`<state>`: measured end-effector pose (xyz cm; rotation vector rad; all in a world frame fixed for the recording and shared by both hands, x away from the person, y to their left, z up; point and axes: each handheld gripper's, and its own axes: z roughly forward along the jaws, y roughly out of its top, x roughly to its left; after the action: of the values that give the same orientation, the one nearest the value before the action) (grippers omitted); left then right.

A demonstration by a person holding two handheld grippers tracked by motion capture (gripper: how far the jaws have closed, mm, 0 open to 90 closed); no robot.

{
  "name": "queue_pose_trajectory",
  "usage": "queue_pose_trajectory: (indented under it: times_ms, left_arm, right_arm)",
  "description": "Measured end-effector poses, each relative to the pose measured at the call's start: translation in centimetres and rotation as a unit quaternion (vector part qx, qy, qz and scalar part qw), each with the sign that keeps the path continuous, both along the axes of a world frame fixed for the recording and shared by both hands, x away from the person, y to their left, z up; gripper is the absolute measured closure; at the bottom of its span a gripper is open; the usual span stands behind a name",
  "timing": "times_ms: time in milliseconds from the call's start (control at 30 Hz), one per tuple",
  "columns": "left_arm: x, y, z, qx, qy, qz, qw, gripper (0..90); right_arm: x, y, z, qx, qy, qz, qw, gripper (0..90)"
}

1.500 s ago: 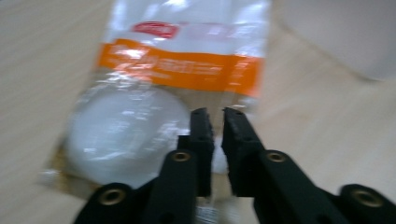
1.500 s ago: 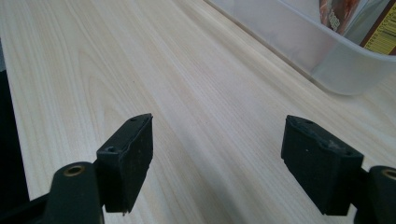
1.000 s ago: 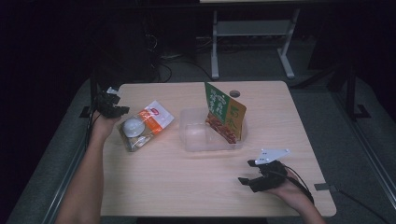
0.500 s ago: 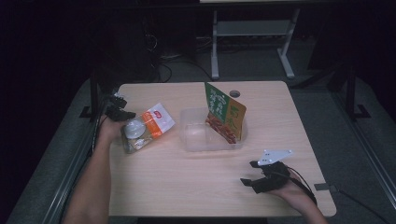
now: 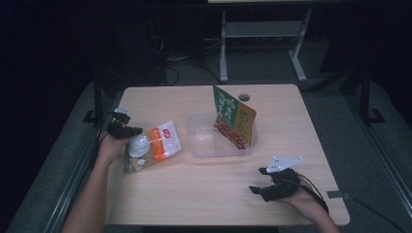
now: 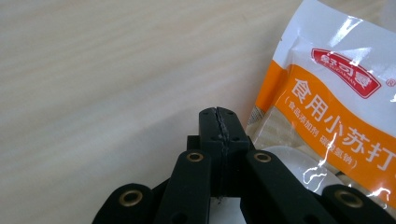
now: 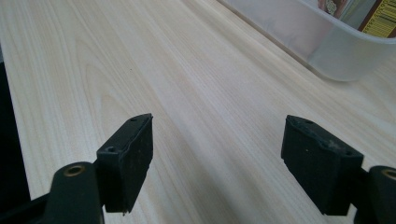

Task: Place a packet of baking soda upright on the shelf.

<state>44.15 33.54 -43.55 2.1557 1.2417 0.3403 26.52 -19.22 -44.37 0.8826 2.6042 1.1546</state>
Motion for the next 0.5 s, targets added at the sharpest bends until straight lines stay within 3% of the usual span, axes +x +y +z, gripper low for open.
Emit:
queue_pose_trajectory:
  times_ms: [100,133,267,500]
  left_arm:
    - [-1.2,-0.2,0.0,0.0,-0.002,0.003,1.0,89.9]
    - [-2.6,-0.3,-0.1,-0.006,-0.007,0.006,0.9999,89.9]
    - [-5.1,-0.5,-0.3,-0.019,-0.009,0.004,0.9998,89.9]
    - [-7.6,-1.0,0.1,-0.019,-0.019,-0.014,0.9995,89.8]
  right_arm:
    - [0.0,0.1,0.0,-0.002,-0.001,0.0,1.0,24.6]
    - [0.0,0.1,0.0,-0.002,-0.001,0.0,1.0,24.6]
    - [-0.1,0.3,0.1,-0.003,-0.004,0.002,1.0,24.6]
    - [-0.2,0.5,0.3,-0.004,-0.007,0.005,1.0,24.6]
